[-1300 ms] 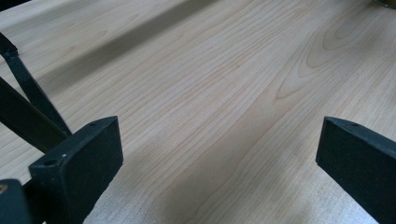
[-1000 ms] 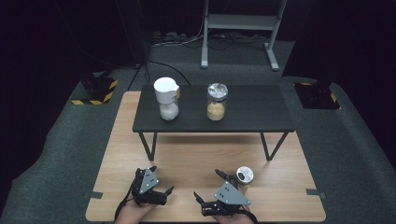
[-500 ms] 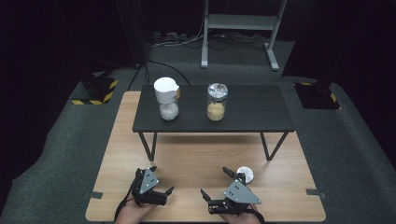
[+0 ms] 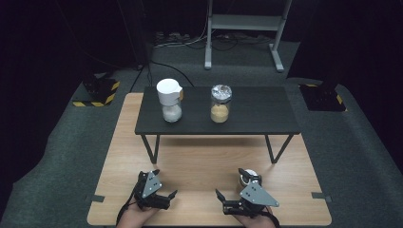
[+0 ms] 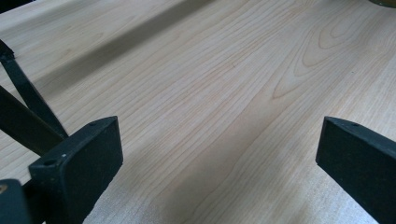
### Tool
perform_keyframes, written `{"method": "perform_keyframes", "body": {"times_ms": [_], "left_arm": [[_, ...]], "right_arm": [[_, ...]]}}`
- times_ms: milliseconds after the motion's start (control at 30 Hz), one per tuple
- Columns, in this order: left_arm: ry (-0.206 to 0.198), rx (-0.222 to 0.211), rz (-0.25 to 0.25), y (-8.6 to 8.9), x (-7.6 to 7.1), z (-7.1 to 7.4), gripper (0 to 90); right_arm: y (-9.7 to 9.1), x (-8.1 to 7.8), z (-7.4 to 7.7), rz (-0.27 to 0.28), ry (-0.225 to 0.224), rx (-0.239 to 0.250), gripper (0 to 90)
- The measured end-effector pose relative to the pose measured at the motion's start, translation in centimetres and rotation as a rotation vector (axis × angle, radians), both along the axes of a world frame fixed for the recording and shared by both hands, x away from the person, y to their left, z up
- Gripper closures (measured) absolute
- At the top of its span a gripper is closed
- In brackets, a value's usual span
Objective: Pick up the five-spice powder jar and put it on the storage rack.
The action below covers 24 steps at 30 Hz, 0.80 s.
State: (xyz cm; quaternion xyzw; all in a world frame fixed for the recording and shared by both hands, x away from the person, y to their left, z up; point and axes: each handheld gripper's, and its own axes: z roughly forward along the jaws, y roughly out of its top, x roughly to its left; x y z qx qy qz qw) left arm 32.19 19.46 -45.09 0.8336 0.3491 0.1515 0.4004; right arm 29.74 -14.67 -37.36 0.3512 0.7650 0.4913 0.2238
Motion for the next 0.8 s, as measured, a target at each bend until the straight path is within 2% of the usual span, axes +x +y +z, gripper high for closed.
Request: {"method": "perform_keyframes", "body": {"times_ms": [167,433,800], "left_arm": [[-0.001,0.002,-0.001,0.0,0.0,0.0,0.9],[0.000,0.001,-0.003,0.0,0.0,0.0,0.9],[-0.001,0.003,-0.005,0.0,0.0,0.0,0.9]], "right_arm": [[-0.8,0.1,0.2,-0.018,-0.010,-0.005,0.0],[-3.4,0.2,0.3,-0.075,-0.012,-0.019,0.0],[-5.1,0.1,0.0,-0.121,-0.001,-0.021,0.0]]}}
